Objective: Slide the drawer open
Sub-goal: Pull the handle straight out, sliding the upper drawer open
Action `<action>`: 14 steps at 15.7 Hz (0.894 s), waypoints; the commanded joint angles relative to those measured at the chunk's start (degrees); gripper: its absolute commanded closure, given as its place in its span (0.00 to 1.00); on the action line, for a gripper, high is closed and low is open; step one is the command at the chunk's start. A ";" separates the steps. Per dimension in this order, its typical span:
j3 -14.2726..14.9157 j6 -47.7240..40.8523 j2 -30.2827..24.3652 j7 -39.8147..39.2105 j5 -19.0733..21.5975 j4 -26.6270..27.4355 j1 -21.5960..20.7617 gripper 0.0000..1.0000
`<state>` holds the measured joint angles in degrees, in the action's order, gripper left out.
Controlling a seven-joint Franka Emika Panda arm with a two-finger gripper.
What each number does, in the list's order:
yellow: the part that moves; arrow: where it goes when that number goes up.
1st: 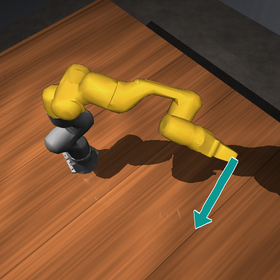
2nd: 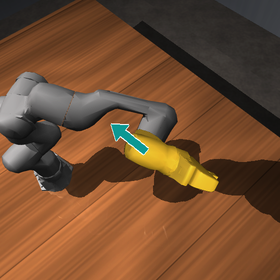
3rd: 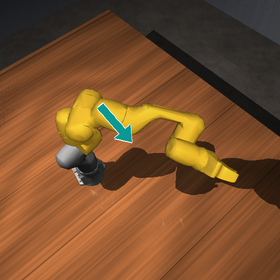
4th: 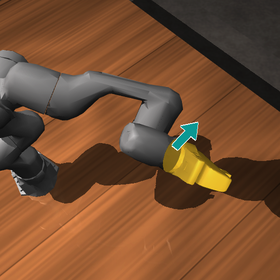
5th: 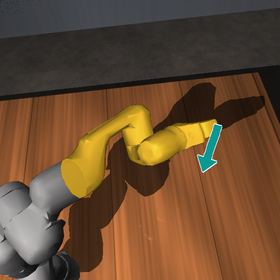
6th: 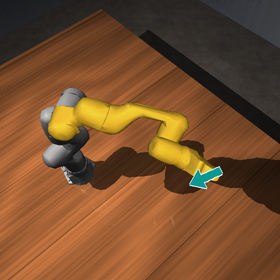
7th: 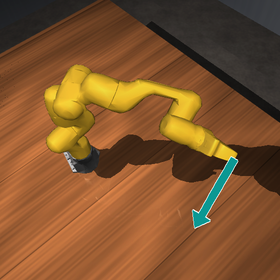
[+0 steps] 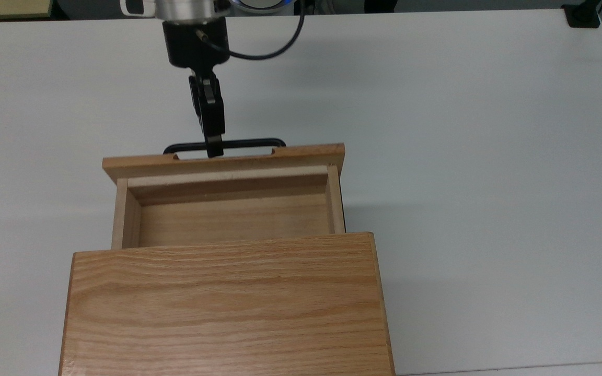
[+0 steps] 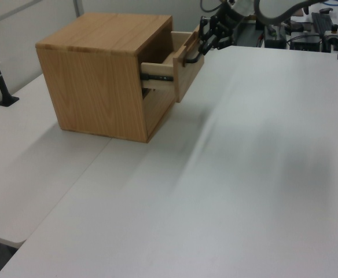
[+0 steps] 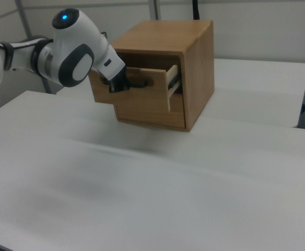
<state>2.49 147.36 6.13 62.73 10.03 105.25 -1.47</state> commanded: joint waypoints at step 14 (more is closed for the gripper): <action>0.32 -19.56 -7.71 -15.97 7.72 2.77 0.94 0.80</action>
<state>3.42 130.62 1.14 52.34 15.24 106.16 0.41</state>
